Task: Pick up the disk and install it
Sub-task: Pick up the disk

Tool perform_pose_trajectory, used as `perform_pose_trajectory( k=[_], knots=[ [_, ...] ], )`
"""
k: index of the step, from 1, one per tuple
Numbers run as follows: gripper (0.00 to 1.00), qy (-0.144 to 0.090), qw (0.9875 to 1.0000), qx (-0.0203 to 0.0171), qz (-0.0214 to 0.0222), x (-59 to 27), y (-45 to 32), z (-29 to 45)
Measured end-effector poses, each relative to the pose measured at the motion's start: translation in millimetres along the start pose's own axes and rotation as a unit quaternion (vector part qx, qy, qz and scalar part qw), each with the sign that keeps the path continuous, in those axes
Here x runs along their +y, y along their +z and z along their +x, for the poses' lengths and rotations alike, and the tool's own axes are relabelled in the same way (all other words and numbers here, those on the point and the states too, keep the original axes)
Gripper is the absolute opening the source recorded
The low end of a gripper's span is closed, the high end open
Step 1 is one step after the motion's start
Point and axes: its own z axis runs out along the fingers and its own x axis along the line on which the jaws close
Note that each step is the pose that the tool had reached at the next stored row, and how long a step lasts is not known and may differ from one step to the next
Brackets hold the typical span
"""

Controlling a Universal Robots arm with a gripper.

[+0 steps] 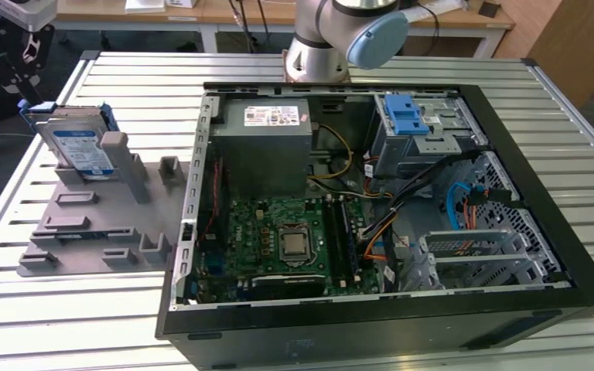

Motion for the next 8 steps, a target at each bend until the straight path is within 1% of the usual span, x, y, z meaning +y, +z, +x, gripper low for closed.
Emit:
perform_pose_trajectory(
  k=[2,4,6,8],
  knots=[
    [0.11,-0.008,1.0,-0.0016,0.0018,-0.1,0.4,0.0],
    [0.11,-0.024,0.9997,-0.0018,0.002,0.0,1.2,0.0],
    [0.11,-0.039,0.9992,-0.0025,0.0005,0.0,2.2,0.1],
    [0.11,-0.055,0.9985,-0.0034,-0.0015,-0.1,3.0,0.0]
  ],
)
